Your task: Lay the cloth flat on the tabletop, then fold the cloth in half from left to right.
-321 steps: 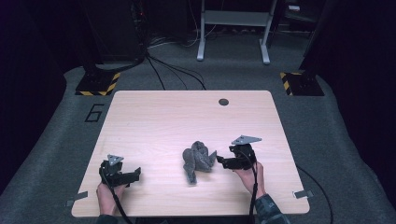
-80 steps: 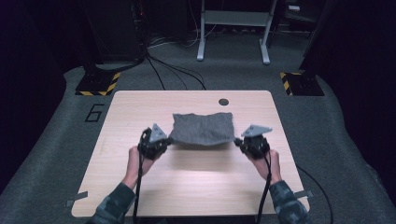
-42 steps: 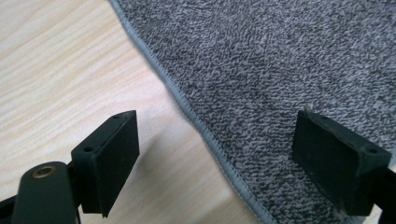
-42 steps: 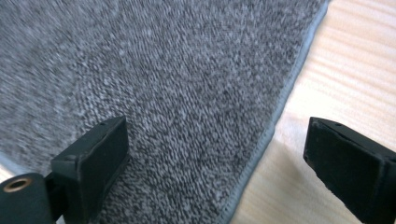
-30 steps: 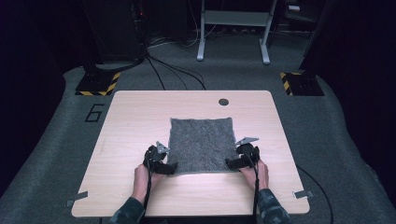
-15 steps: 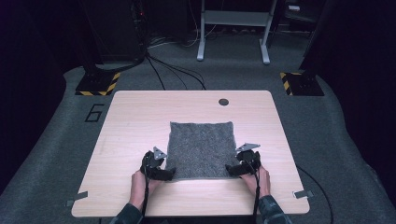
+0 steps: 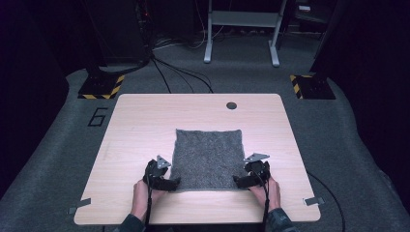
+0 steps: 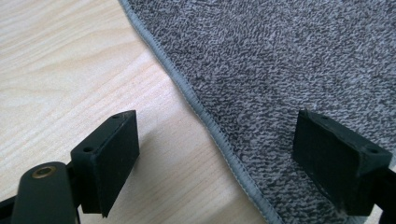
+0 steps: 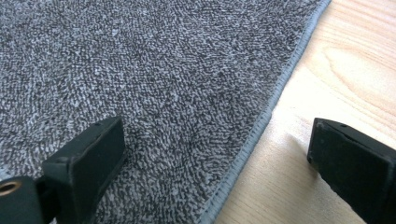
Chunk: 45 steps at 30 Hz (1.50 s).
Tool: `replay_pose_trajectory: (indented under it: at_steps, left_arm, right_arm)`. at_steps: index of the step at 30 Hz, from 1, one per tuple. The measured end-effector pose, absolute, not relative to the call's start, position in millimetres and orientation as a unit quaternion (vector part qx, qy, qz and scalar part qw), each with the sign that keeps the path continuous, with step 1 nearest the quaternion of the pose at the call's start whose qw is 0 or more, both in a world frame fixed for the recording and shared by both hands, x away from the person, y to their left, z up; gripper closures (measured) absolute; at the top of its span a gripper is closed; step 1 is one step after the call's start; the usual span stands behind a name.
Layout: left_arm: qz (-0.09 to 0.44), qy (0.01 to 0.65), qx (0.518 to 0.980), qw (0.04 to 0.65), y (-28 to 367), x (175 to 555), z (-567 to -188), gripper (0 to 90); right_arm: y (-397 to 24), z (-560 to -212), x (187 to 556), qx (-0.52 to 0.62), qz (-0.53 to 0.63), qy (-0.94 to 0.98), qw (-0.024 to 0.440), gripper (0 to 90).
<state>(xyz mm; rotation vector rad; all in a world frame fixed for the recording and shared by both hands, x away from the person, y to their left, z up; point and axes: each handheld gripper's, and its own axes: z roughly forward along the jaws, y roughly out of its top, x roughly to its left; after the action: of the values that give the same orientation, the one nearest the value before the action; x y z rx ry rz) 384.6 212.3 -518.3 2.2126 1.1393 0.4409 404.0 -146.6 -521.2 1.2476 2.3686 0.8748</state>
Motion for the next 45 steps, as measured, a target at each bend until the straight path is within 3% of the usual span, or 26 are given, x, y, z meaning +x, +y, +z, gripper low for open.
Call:
replay_pose_trajectory:
  at_steps: [5, 13, 33, 45]
  left_arm:
    - [0.164, 0.427, 0.839, 0.295, 210.7, 386.7, -516.4, 14.7]
    - [0.138, 0.461, 0.806, 0.346, 229.4, 399.5, -500.6, 9.8]
    - [0.119, 0.480, 0.792, 0.358, 237.5, 463.2, -489.9, 9.2]
    - [0.124, 0.487, 0.797, 0.335, 228.9, 507.9, -488.2, 4.5]
  right_arm:
    - [-146.0, -521.0, 404.0, 0.441, 0.304, 0.829, 0.161, 2.9]
    - [-141.3, -509.2, 402.1, 0.436, 0.326, 0.825, 0.151, 2.0]
    - [-70.9, -485.6, 395.2, 0.362, 0.359, 0.852, 0.119, 2.7]
    - [-25.4, -488.1, 391.9, 0.322, 0.361, 0.870, 0.095, 3.2]
